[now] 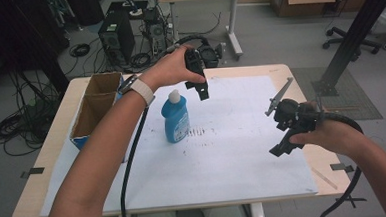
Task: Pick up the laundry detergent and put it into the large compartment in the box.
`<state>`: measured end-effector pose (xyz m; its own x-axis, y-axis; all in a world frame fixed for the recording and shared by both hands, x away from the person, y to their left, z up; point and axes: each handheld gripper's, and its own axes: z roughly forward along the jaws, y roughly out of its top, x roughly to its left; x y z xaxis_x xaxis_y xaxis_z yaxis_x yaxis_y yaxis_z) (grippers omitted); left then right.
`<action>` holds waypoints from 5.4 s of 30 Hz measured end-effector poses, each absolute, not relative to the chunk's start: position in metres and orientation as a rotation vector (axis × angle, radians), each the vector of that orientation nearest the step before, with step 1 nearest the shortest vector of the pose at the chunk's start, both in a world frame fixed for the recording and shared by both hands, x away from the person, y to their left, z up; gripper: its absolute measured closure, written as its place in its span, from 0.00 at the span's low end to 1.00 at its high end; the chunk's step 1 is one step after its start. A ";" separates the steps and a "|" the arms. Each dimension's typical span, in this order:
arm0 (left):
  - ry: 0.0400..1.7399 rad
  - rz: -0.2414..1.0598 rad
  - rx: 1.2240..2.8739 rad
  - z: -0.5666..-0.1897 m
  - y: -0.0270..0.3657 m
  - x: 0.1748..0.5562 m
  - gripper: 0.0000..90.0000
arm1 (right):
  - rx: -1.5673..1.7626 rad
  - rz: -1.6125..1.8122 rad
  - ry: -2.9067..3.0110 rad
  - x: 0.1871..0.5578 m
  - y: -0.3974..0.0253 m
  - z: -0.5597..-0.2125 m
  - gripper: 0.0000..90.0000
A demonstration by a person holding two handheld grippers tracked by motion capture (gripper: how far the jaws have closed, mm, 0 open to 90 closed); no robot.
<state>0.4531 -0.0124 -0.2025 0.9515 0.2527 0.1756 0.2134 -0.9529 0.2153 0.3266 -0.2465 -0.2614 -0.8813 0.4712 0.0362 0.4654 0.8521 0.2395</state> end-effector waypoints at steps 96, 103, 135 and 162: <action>1.212 0.257 2.732 -0.271 0.050 0.452 0.08 | 0.675 0.374 3.013 0.326 -0.229 -0.268 0.13; 1.222 0.253 2.728 -0.277 0.051 0.453 0.08 | 0.671 0.374 3.015 0.327 -0.228 -0.268 0.13; 1.240 0.236 2.734 -0.287 0.050 0.456 0.25 | 0.677 0.383 3.011 0.326 -0.230 -0.269 0.13; 1.238 0.211 2.730 -0.286 0.049 0.457 0.40 | 0.691 0.389 3.007 0.326 -0.234 -0.269 0.13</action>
